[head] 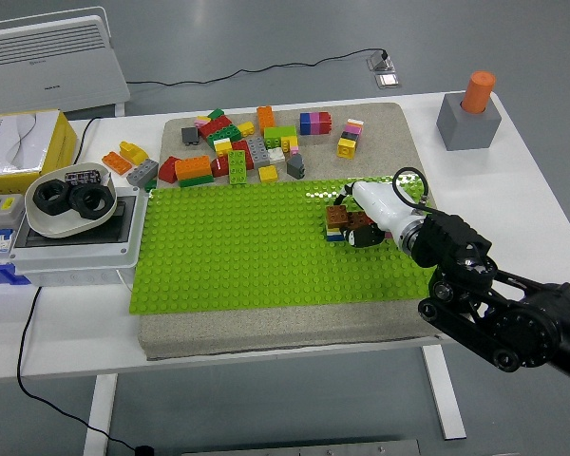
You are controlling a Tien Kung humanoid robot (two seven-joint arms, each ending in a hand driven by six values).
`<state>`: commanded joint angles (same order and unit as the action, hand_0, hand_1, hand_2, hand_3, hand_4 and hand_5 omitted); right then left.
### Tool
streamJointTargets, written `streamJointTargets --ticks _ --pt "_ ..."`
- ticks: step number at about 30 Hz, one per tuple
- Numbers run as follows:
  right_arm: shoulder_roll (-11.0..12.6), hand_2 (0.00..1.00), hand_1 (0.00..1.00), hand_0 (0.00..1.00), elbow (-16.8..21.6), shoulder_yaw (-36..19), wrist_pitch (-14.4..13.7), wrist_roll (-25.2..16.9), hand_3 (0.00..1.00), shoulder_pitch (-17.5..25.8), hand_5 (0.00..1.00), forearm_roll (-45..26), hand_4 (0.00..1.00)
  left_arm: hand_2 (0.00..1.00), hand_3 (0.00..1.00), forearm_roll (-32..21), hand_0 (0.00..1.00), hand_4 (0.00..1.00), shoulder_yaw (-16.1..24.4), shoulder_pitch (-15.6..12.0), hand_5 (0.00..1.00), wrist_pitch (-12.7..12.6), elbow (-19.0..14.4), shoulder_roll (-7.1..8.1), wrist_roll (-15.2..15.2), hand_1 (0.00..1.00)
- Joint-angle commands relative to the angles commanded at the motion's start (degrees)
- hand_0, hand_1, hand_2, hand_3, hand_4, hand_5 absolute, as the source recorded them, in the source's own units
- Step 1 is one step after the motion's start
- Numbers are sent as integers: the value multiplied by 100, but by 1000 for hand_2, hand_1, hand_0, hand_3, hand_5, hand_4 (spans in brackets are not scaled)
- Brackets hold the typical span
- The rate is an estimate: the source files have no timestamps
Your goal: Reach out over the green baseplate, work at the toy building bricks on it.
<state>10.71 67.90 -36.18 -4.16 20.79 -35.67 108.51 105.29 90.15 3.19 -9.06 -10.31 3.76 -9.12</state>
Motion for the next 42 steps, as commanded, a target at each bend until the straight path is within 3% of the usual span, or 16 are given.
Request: streamJointTargets --ticks 14,15,26,27,32,33,38,39,42 --pt "9 859 816 812 36 -38 25 -33 722 22 105 -47 691 631 520 21 755 530 3 -8 326 16 0 -2 -1 703" --pt "10 860 817 812 40 -41 22 -36 799 22 106 -53 709 628 520 19 755 529 1 -9 329 16 0 -2 -1 703" --pt "36 865 819 812 127 -85 -10 -59 819 13 143 -102 771 626 520 30 755 529 10 -5 328 15 0 0 0 702" --pt "42 865 822 817 151 -94 -8 -60 814 16 272 -91 896 623 521 29 756 528 10 -5 329 14 0 -1 2 703" --pt "122 865 822 817 439 -157 -60 -69 814 68 272 120 896 623 521 32 756 528 11 -6 329 6 0 -4 14 703" --pt "148 868 821 816 520 -168 -92 -72 760 89 328 206 902 623 521 31 755 527 11 -6 330 4 0 -5 16 703" --pt "331 868 821 816 1091 -228 -239 -60 760 296 328 888 902 623 521 -1 755 527 10 -16 330 -12 0 -20 31 703" --pt "356 878 822 825 1162 -222 -249 -60 637 325 491 985 903 623 521 -5 756 526 11 -17 329 -14 0 -23 33 703" --pt "421 878 822 825 1335 -168 -291 -76 637 410 491 1298 903 623 521 0 756 526 17 -19 329 -19 0 -29 36 703"
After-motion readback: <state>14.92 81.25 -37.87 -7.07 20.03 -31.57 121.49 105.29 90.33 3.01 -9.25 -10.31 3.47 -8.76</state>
